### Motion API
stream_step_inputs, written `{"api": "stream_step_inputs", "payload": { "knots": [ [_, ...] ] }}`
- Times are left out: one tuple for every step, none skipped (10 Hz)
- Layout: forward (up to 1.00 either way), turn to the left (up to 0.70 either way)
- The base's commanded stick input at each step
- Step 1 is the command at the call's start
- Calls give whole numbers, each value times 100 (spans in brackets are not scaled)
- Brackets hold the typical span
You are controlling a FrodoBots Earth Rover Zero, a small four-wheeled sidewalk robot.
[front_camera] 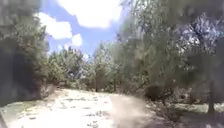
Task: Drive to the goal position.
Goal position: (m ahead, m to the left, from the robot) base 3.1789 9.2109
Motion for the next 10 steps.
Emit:
{"api": "stream_step_inputs", "payload": {
  "knots": [
    [100, 40],
    [100, 40],
    [100, 40],
    [100, 8],
    [100, 0],
    [100, 0],
    [100, 0],
    [100, 0],
    [100, 0],
    [100, 0]
  ]
}}
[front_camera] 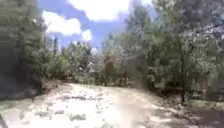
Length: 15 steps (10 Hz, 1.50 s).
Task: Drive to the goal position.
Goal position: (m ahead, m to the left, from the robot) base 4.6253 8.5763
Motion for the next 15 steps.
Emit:
{"api": "stream_step_inputs", "payload": {
  "knots": [
    [100, 0],
    [100, 0],
    [100, 0],
    [100, 0],
    [100, 0],
    [100, 0],
    [100, 0],
    [100, 33],
    [100, 40],
    [100, 40],
    [100, 40],
    [100, 40],
    [100, 40],
    [100, 40],
    [100, 40]
  ]
}}
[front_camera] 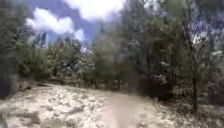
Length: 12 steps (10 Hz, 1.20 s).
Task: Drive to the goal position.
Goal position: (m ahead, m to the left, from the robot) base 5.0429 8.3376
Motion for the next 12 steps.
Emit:
{"api": "stream_step_inputs", "payload": {
  "knots": [
    [100, 36],
    [100, 0],
    [100, 0],
    [100, 0],
    [100, 0],
    [100, 0],
    [100, 0],
    [100, 0],
    [100, 0],
    [100, 0],
    [100, 0],
    [100, 0]
  ]
}}
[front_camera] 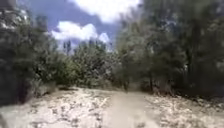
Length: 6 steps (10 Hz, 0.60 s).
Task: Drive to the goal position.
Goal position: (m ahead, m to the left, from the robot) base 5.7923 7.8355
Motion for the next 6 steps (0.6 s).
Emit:
{"api": "stream_step_inputs", "payload": {
  "knots": [
    [100, 0],
    [100, 0],
    [100, 0],
    [100, 0],
    [100, 0],
    [100, 0]
  ]
}}
